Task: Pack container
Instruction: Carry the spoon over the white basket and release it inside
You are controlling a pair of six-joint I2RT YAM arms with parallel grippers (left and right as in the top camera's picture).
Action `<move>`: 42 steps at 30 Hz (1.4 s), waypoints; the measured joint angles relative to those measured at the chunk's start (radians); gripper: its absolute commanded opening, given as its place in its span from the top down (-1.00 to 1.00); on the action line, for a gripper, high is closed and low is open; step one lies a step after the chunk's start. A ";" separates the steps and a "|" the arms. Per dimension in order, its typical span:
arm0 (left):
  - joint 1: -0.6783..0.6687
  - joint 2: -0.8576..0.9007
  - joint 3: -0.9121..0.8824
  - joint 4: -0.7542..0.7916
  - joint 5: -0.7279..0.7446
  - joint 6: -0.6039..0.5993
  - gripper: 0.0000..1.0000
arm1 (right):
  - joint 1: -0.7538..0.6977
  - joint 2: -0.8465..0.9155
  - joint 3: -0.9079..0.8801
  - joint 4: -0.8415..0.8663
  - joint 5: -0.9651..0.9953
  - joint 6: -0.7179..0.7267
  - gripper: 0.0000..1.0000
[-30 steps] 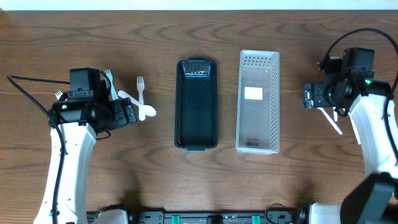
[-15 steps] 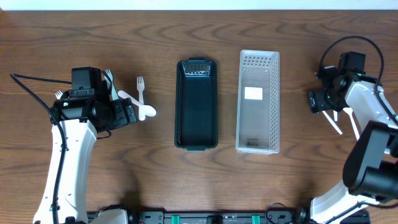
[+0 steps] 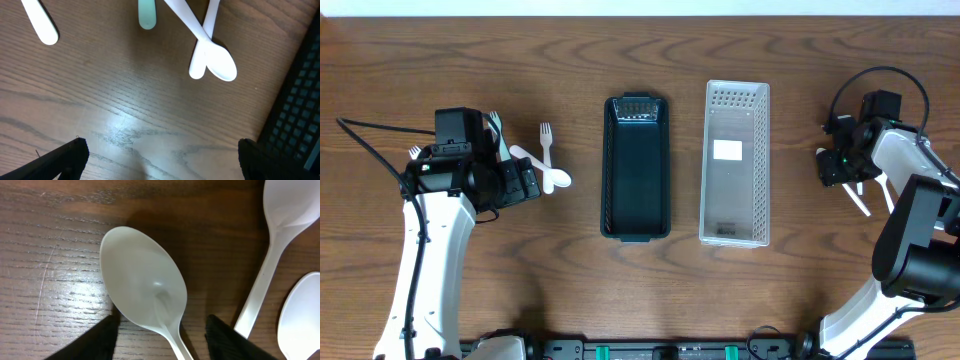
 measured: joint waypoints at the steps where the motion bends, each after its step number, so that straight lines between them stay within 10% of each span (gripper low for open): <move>1: 0.000 0.000 0.000 0.000 0.000 0.000 -0.96 | 0.000 0.002 0.000 0.000 0.000 0.001 -0.04; 12: 0.000 0.000 0.000 0.000 0.000 0.000 -0.96 | 0.000 0.019 0.012 -0.016 0.008 0.079 0.97; 29: 0.000 0.000 0.000 0.000 0.000 0.000 -0.96 | 0.028 -0.134 0.246 -0.293 -0.181 0.271 0.98; 42: 0.000 0.000 0.000 0.000 0.000 0.000 -0.96 | 0.470 -0.335 0.317 -0.243 -0.253 0.658 0.97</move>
